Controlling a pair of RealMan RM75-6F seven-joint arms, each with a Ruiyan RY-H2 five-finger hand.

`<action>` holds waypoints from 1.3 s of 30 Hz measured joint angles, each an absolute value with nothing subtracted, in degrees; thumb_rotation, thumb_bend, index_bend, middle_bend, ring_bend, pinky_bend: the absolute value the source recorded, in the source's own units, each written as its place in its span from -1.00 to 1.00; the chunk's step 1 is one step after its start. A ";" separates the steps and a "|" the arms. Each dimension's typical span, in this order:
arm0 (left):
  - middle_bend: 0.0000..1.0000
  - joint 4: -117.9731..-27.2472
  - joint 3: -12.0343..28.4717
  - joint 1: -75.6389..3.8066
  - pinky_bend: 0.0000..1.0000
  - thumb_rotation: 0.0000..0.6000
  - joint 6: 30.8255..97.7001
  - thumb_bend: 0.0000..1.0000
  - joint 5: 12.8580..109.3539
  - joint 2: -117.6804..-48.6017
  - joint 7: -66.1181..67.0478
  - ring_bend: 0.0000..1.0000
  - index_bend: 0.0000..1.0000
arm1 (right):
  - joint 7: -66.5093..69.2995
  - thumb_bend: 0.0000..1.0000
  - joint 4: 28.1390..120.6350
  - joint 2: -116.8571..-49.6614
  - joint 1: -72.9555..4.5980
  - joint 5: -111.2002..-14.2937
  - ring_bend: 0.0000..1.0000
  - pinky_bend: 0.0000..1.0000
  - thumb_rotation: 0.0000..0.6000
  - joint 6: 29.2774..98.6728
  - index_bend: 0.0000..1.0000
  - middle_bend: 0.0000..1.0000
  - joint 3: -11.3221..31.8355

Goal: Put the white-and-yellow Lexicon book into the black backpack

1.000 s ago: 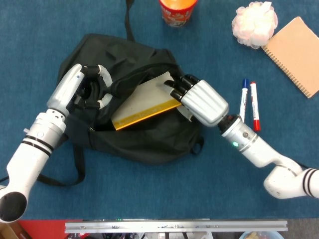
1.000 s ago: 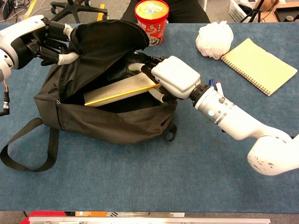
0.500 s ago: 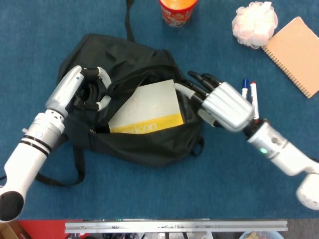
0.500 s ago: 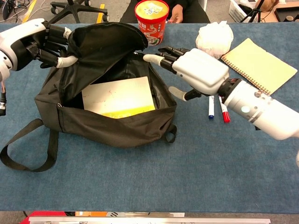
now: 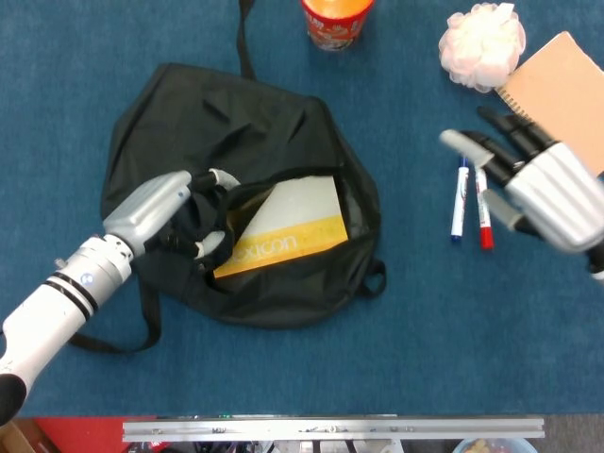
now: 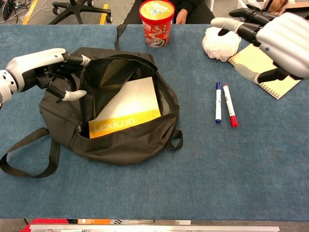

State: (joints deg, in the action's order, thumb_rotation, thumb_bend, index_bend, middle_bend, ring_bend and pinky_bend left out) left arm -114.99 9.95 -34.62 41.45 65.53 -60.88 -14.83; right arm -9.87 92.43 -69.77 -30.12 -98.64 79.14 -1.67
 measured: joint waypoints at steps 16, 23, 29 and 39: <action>-0.60 -116.99 7.66 -35.14 -0.48 1.00 46.65 -0.39 64.55 -59.68 -8.58 -0.63 -0.74 | -6.30 -0.21 90.64 -61.83 -22.93 -94.81 -0.66 -0.39 1.00 83.32 -0.53 -0.37 -0.60; -0.57 -113.42 6.66 -31.27 -0.45 1.00 56.33 -0.39 69.96 -60.59 -5.18 -0.61 -0.61 | -5.76 -0.19 90.96 -58.00 -17.99 -91.63 -0.29 0.00 1.00 85.53 -0.04 -0.05 -1.11; -0.53 -105.43 5.10 -27.19 -0.45 1.00 65.04 -0.39 76.34 -62.48 -3.09 -0.60 -0.53 | -3.07 -0.19 89.50 -56.04 -14.11 -88.91 -0.21 0.04 1.00 87.01 0.06 0.01 -1.36; -0.51 -93.04 2.37 -18.64 -0.45 1.00 76.85 -0.39 81.98 -64.16 -6.56 -0.60 -0.45 | 1.62 -0.18 84.54 -56.38 -9.05 -86.46 -0.18 0.04 1.00 89.23 0.09 0.04 -0.96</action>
